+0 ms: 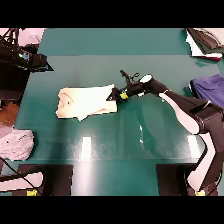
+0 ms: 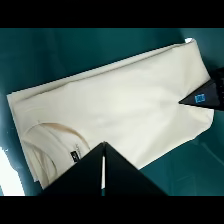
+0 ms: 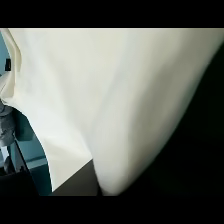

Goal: Fold the shirts.

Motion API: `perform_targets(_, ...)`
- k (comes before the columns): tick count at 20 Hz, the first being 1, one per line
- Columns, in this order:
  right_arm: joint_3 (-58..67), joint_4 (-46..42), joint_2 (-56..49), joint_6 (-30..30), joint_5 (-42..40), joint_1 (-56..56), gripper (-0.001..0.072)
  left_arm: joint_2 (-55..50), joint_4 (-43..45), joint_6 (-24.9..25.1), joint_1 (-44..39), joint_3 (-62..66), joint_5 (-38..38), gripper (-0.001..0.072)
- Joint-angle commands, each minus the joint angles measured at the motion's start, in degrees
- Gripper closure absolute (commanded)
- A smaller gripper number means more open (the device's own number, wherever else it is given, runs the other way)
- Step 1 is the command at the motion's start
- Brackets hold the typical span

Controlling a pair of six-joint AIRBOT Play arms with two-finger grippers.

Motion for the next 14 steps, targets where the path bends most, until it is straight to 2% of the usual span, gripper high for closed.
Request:
perform_targets(1,2.03,2.97,1.05,-4.0,0.74,-0.04,0.0695,0.04,-0.42,0.0,0.07,-0.02,-0.39,0.0687)
perform_targets(3,2.03,-0.22,5.68,-3.5,1.18,-3.8,0.0694,0.02,-0.44,-0.02,0.04,-0.02,-1.2,0.0688)
perform_targets(7,2.03,-18.03,17.35,3.37,4.39,-16.83,0.0695,0.02,-0.37,-0.02,-3.23,-0.02,-0.98,0.0687)
perform_targets(9,2.03,-24.22,21.9,5.35,6.91,-24.98,0.0695,0.02,-0.37,-0.02,-6.62,-0.02,1.01,0.0687)
perform_targets(11,2.03,-28.04,25.31,6.45,6.95,-33.48,0.0695,0.02,-0.37,-0.09,-10.29,-0.02,3.72,0.0688)
perform_targets(14,2.05,-28.39,27.41,6.45,5.38,-45.53,0.0695,0.02,-0.44,-0.61,-14.88,-0.02,7.39,0.0688)
